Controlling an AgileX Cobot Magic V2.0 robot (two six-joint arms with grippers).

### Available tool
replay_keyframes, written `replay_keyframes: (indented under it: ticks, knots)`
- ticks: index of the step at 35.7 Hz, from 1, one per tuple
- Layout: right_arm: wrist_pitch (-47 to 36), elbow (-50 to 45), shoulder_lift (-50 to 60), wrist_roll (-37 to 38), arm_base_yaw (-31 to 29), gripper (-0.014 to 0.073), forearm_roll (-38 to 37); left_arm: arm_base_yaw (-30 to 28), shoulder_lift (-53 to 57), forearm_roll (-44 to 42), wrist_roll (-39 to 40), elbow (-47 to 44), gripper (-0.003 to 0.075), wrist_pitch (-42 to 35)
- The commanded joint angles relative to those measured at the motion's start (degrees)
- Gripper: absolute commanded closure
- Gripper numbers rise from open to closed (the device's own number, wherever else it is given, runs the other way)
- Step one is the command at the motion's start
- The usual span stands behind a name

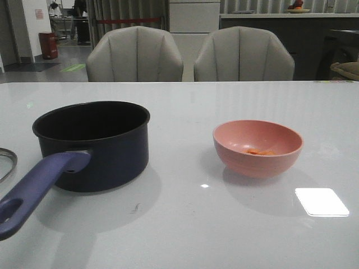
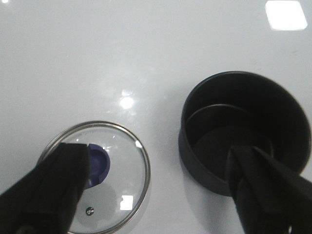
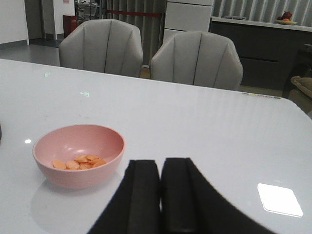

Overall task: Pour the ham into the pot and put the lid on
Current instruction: 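Set the glass lid down on the table beside the saucepan, then move the right gripper above the pink bowl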

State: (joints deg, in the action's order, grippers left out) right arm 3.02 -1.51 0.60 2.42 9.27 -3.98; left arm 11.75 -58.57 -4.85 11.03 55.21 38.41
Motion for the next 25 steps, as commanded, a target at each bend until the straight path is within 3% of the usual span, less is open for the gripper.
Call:
replay_keyframes:
  ticks: [1, 25]
  knots:
    - [-4.71, 0.24, 1.15, -0.25, -0.41, 0.0434, -0.81, 1.73, 8.11, 0.15, -0.04, -2.19, 0.0136, -6.71]
    - [-4.71, 0.24, 1.15, -0.25, -0.41, 0.0434, -0.81, 4.77, 45.92, 0.80, -0.04, -29.60, 0.0136, -20.37]
